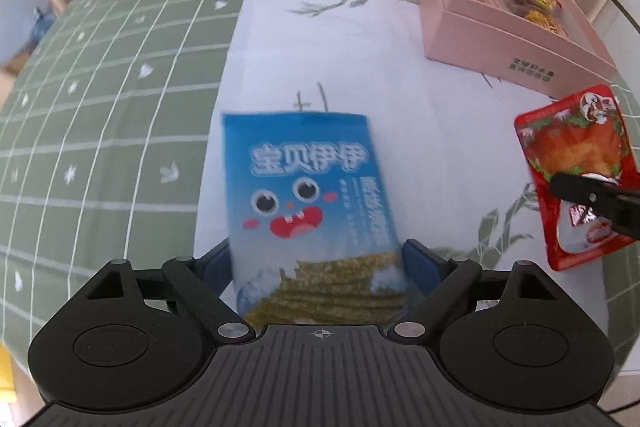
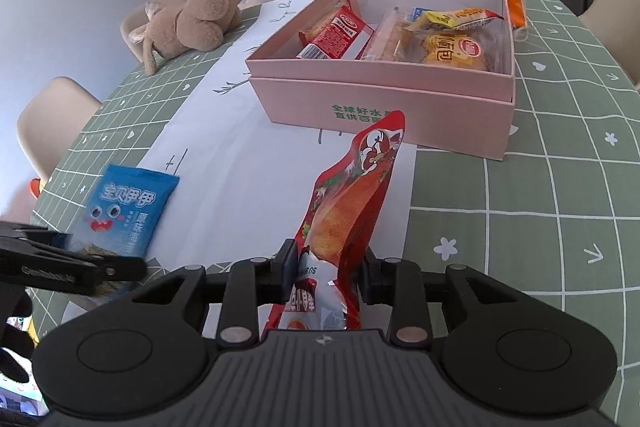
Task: Organize snacks
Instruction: 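Lift the sausage packet with the right gripper while the left lifts the seaweed packet, then drop the seaweed packet into the pink box with the left gripper while the right drops the sausage packet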
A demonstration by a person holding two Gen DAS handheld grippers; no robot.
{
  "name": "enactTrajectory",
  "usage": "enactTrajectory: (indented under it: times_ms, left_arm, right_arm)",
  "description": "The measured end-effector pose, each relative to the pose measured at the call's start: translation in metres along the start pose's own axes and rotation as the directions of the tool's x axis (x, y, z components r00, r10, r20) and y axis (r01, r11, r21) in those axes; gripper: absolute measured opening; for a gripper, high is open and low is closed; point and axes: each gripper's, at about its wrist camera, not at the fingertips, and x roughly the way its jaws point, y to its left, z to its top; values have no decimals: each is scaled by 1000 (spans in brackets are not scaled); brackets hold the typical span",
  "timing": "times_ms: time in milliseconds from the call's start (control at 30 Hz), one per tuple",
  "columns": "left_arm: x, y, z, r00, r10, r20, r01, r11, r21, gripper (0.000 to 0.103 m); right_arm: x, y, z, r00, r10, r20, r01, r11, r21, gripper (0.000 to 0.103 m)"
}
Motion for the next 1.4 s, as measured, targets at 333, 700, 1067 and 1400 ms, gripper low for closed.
enactTrajectory:
  times_ms: [333, 700, 1067, 1400]
  left_arm:
    - [-10, 15, 5, 987, -156, 49, 154, 987, 48, 84]
    - [-103, -1, 111, 830, -433, 351, 398, 901, 172, 87]
    - [44, -104, 196, 901, -417, 120, 378, 890, 256, 89]
    - [10, -66, 189, 797, -405, 448, 414, 906, 82, 85]
  right_arm:
    - [-16, 1, 1, 1000, 27, 13, -27, 999, 21, 24]
    - [-98, -6, 80, 962, 103, 251, -131, 987, 98, 23]
    - [-44, -58, 121, 960, -181, 213, 122, 957, 263, 58]
    - [-22, -53, 54, 915, -376, 150, 353, 922, 155, 65]
